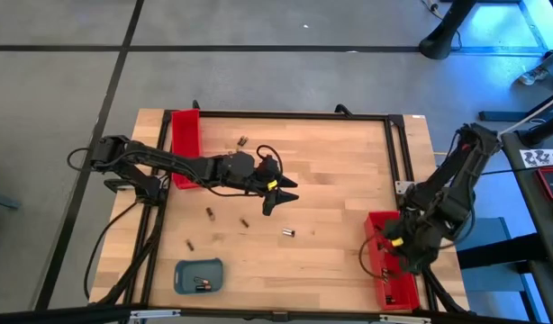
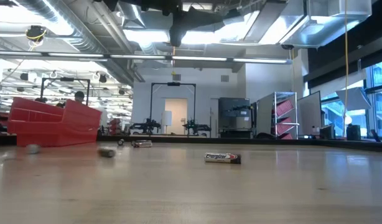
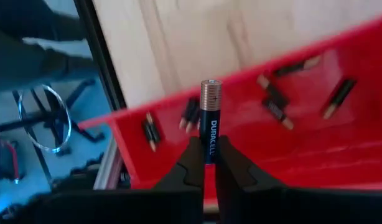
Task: Sort batteries
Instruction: Put the small black battery into the bottom red bin
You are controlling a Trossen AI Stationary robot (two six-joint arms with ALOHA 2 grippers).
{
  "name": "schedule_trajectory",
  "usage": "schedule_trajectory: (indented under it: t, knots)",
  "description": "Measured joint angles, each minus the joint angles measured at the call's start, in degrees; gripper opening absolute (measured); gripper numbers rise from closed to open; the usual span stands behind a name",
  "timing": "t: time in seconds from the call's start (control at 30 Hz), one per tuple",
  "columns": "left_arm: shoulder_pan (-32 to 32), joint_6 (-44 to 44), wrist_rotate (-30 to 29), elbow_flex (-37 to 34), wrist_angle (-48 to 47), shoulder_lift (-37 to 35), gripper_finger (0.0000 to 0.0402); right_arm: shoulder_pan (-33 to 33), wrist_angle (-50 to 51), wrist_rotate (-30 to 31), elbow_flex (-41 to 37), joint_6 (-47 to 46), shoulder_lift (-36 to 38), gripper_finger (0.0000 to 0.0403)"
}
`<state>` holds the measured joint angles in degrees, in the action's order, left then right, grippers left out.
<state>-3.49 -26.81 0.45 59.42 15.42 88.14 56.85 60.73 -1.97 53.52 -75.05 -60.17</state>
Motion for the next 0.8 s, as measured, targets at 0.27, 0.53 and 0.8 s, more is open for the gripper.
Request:
schedule_trajectory:
  t: [0.27,0.53,0.8]
  knots:
    - [-0.01,0.14,-0.16,0.0,0.09,0.0,0.0216,5.82,-9.57,-2.26,-6.05,-3.04,-4.54,0.001]
    - [-0.01,0.2,-0.2,0.0,0.13,0.0,0.0216,5.78,-10.56,-1.41,-8.67,0.25,-11.36,0.0009]
    - [0.0,-0.15,-0.22,0.0,0.17,0.0,0.0216,5.76,-15.09,-1.53,-11.03,1.82,-15.11,0.0009]
